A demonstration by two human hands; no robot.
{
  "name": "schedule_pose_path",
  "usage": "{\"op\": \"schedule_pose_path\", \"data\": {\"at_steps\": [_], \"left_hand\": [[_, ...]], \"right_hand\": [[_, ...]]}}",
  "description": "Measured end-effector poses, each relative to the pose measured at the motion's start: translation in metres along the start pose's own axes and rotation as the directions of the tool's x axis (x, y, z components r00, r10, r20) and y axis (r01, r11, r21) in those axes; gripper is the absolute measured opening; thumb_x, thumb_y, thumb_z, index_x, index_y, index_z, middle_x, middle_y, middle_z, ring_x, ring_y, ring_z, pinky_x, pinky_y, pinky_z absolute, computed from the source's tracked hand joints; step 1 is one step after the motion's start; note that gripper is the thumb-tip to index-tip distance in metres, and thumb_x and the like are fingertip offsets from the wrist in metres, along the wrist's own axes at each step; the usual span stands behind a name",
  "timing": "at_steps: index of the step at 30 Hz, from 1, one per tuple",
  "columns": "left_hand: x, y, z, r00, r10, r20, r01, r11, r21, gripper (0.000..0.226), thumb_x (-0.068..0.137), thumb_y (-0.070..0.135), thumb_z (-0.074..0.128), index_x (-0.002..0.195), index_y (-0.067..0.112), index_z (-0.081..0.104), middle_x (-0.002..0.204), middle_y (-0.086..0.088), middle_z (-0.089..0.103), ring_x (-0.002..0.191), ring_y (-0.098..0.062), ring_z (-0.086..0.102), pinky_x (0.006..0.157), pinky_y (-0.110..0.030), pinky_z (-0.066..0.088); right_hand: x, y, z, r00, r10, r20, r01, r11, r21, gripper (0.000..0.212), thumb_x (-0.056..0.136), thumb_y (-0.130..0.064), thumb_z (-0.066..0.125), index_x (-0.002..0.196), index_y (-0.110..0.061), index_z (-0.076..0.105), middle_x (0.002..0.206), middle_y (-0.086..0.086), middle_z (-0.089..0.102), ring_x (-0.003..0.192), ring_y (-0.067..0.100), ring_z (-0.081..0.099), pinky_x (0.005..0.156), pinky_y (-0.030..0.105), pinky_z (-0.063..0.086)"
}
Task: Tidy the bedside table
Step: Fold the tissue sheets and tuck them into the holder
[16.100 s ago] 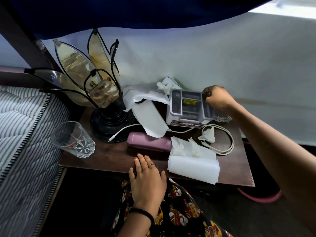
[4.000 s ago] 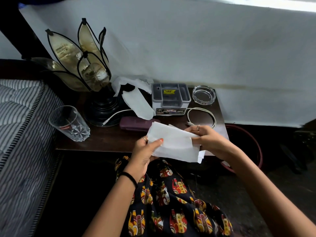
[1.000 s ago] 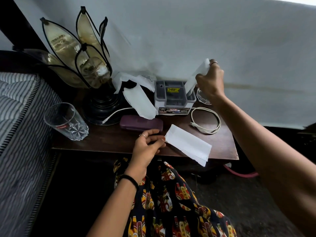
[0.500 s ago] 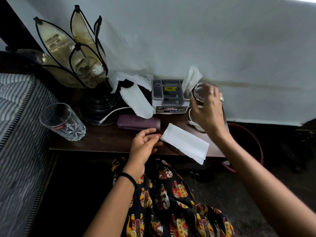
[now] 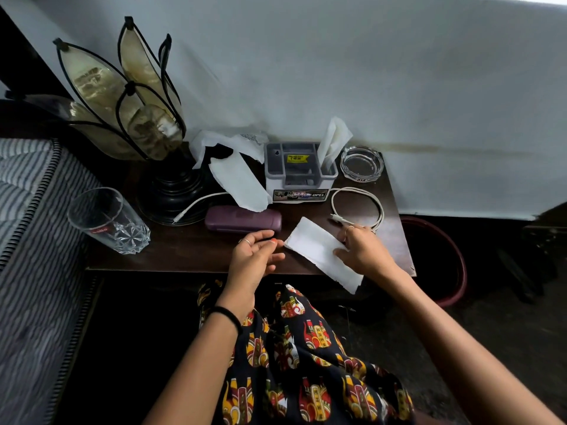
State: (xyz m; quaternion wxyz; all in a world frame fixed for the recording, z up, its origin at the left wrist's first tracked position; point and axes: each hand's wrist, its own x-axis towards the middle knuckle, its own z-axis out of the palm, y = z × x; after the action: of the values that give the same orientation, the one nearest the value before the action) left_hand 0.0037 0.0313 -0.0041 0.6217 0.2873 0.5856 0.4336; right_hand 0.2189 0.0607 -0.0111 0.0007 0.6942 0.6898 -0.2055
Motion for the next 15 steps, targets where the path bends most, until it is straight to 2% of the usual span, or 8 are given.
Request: {"op": "schedule_pose_path", "data": {"at_steps": [2, 4, 5, 7, 9, 11, 13, 15], "left_hand": [[0.0, -0.001, 0.0, 1.0, 0.019, -0.005, -0.019, 1.0, 0.018, 0.019, 0.09, 0.012, 0.058, 0.108, 0.016, 0.06, 0.096, -0.001, 0.071, 0.075, -0.009, 0.065, 0.061, -0.02, 0.047], [0.0, -0.003, 0.0, 0.999, 0.053, -0.007, -0.053, 0.997, 0.053, 0.02, 0.088, 0.013, 0.062, 0.107, 0.018, 0.061, 0.101, -0.002, 0.069, 0.078, -0.006, 0.064, 0.062, -0.018, 0.048], [0.0, -0.003, 0.0, 0.998, 0.07, -0.004, -0.07, 0.995, 0.071, 0.022, 0.086, 0.014, 0.065, 0.107, 0.02, 0.061, 0.104, 0.0, 0.068, 0.079, -0.003, 0.064, 0.062, -0.016, 0.048], [-0.001, -0.003, 0.001, 0.996, 0.087, 0.024, -0.089, 0.991, 0.095, 0.031, 0.082, 0.019, 0.07, 0.112, 0.021, 0.06, 0.11, 0.003, 0.064, 0.083, 0.0, 0.064, 0.063, -0.011, 0.048], [-0.002, -0.003, 0.002, 0.993, 0.067, 0.095, -0.077, 0.991, 0.109, 0.045, 0.078, 0.022, 0.074, 0.119, 0.021, 0.056, 0.117, 0.003, 0.059, 0.097, -0.007, 0.063, 0.072, -0.015, 0.05], [-0.003, -0.004, 0.004, 0.985, 0.034, 0.17, -0.054, 0.992, 0.11, 0.054, 0.074, 0.024, 0.077, 0.123, 0.021, 0.053, 0.12, 0.0, 0.059, 0.103, -0.016, 0.063, 0.081, -0.024, 0.053], [-0.006, -0.003, 0.005, 0.979, 0.018, 0.203, -0.037, 0.995, 0.089, 0.057, 0.071, 0.026, 0.08, 0.122, 0.019, 0.055, 0.114, -0.001, 0.066, 0.099, -0.016, 0.066, 0.08, -0.024, 0.055], [-0.008, -0.002, 0.004, 0.982, 0.029, 0.185, -0.044, 0.996, 0.078, 0.045, 0.071, 0.031, 0.079, 0.111, 0.022, 0.062, 0.103, 0.002, 0.071, 0.094, -0.015, 0.068, 0.074, -0.024, 0.056]], "right_hand": [[-0.001, 0.003, -0.003, 1.0, -0.017, 0.013, 0.016, 0.995, 0.097, 0.015, 0.076, -0.011, 0.066, 0.082, 0.002, 0.062, 0.103, 0.012, 0.064, 0.092, 0.032, 0.058, 0.077, 0.035, 0.049], [-0.006, 0.005, -0.012, 0.999, -0.019, 0.035, 0.011, 0.977, 0.215, 0.014, 0.076, -0.011, 0.066, 0.084, 0.0, 0.065, 0.093, 0.013, 0.064, 0.08, 0.023, 0.057, 0.065, 0.016, 0.045], [-0.01, 0.006, -0.018, 0.997, -0.027, 0.077, 0.005, 0.962, 0.274, 0.012, 0.078, -0.013, 0.066, 0.085, -0.004, 0.065, 0.09, 0.012, 0.065, 0.077, 0.021, 0.058, 0.064, 0.015, 0.043], [-0.016, 0.007, -0.03, 0.975, -0.084, 0.207, -0.001, 0.925, 0.38, 0.011, 0.082, -0.014, 0.067, 0.089, -0.006, 0.063, 0.086, 0.011, 0.068, 0.077, 0.022, 0.062, 0.071, 0.028, 0.046], [-0.021, 0.007, -0.041, 0.941, -0.177, 0.29, 0.013, 0.872, 0.489, 0.013, 0.085, -0.011, 0.067, 0.091, -0.001, 0.061, 0.082, 0.016, 0.065, 0.076, 0.02, 0.056, 0.074, 0.034, 0.043], [-0.025, 0.002, -0.048, 0.918, -0.227, 0.326, 0.001, 0.822, 0.569, 0.014, 0.086, -0.01, 0.067, 0.092, 0.001, 0.06, 0.087, 0.027, 0.066, 0.078, 0.017, 0.054, 0.076, 0.034, 0.041], [-0.026, -0.006, -0.05, 0.905, -0.251, 0.343, -0.017, 0.785, 0.62, 0.012, 0.086, -0.011, 0.067, 0.091, -0.003, 0.061, 0.092, 0.024, 0.07, 0.079, 0.016, 0.058, 0.075, 0.03, 0.043], [-0.025, -0.015, -0.048, 0.909, -0.253, 0.33, -0.055, 0.714, 0.698, 0.006, 0.087, -0.01, 0.067, 0.089, -0.008, 0.061, 0.093, 0.017, 0.071, 0.079, 0.015, 0.062, 0.072, 0.026, 0.047]]}}
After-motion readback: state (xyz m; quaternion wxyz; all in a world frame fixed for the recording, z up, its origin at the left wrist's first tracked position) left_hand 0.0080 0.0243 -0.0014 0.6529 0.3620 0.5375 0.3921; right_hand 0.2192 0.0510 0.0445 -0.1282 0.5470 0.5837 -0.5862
